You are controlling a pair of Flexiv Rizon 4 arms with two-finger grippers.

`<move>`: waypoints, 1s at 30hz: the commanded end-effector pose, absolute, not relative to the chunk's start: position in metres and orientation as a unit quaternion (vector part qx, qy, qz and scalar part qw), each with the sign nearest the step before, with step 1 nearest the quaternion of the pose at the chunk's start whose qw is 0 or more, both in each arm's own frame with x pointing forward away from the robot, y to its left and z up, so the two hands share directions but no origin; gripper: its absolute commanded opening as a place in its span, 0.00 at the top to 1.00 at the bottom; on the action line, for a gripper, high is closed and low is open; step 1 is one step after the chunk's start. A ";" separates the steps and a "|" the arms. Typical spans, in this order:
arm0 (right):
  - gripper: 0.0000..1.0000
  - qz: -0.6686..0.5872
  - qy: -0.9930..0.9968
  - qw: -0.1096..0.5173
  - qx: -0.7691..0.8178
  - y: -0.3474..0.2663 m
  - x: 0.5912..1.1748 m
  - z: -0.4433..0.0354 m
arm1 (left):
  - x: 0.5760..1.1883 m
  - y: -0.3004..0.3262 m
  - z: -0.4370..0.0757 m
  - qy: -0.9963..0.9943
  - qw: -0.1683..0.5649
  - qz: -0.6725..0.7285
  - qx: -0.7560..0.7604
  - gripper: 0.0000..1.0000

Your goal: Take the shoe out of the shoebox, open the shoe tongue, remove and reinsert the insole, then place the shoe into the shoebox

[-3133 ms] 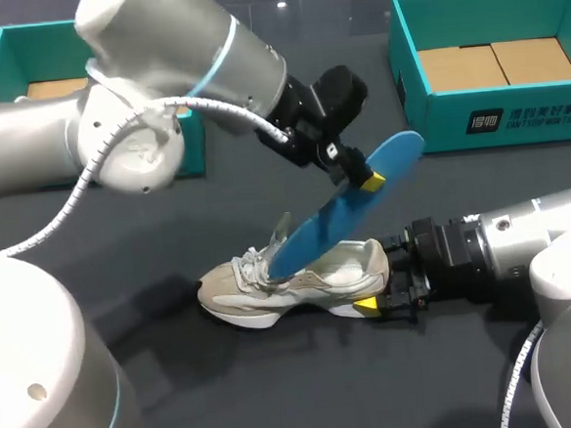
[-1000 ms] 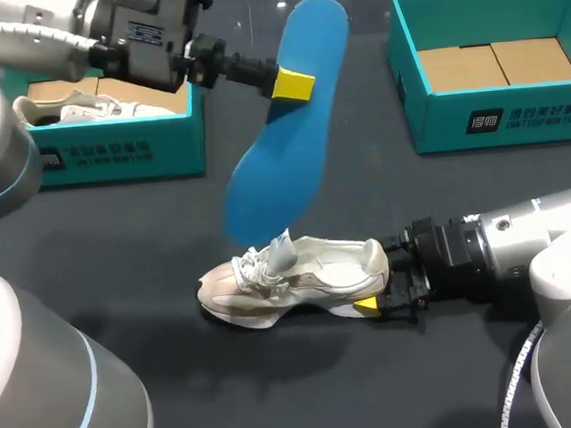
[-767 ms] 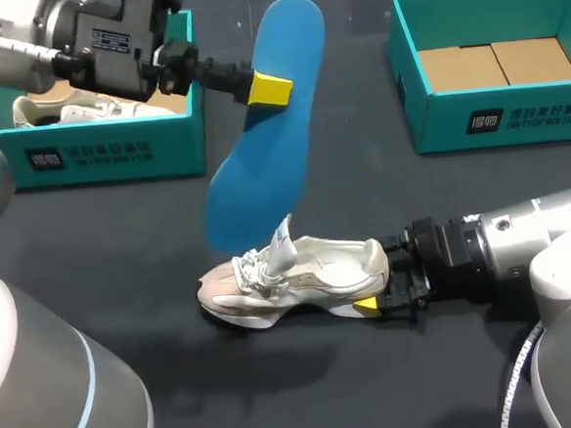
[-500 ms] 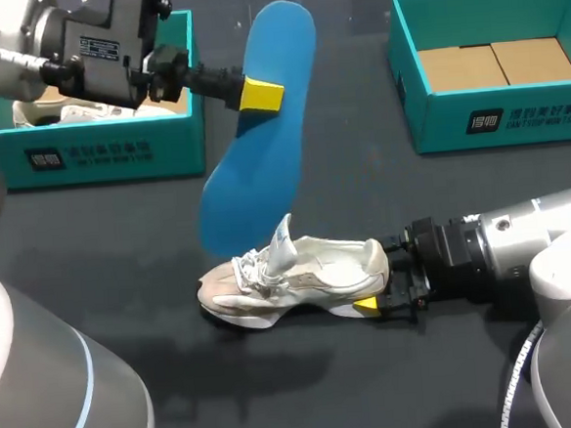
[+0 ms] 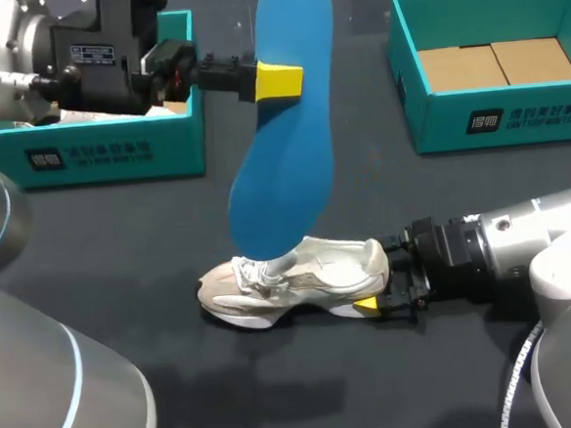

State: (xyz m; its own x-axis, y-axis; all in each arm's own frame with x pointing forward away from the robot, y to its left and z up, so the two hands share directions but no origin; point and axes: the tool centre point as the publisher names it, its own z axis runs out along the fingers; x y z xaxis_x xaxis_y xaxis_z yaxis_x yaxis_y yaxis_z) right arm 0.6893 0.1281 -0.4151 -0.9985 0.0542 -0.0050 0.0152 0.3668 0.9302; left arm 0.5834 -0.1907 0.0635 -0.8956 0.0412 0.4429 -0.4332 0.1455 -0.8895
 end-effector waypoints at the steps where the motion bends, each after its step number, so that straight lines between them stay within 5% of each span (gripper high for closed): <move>1: 1.00 0.560 0.828 0.017 0.021 0.129 0.689 -0.417 | 0.572 -0.180 0.062 -0.732 0.175 0.642 0.146 1.00; 30: 1.00 0.560 0.828 0.017 0.021 0.129 0.689 -0.417 | 0.580 -0.165 0.065 -0.719 0.188 0.654 0.141 1.00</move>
State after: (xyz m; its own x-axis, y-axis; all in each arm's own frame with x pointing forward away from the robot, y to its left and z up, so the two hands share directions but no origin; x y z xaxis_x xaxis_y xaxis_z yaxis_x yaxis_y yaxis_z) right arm 0.6893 0.1281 -0.4151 -0.9985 0.0543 -0.0050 0.0152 0.3668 0.9302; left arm 0.5801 -0.1642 0.0662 -0.8891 0.0433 0.4557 -0.4496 0.1039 -0.8871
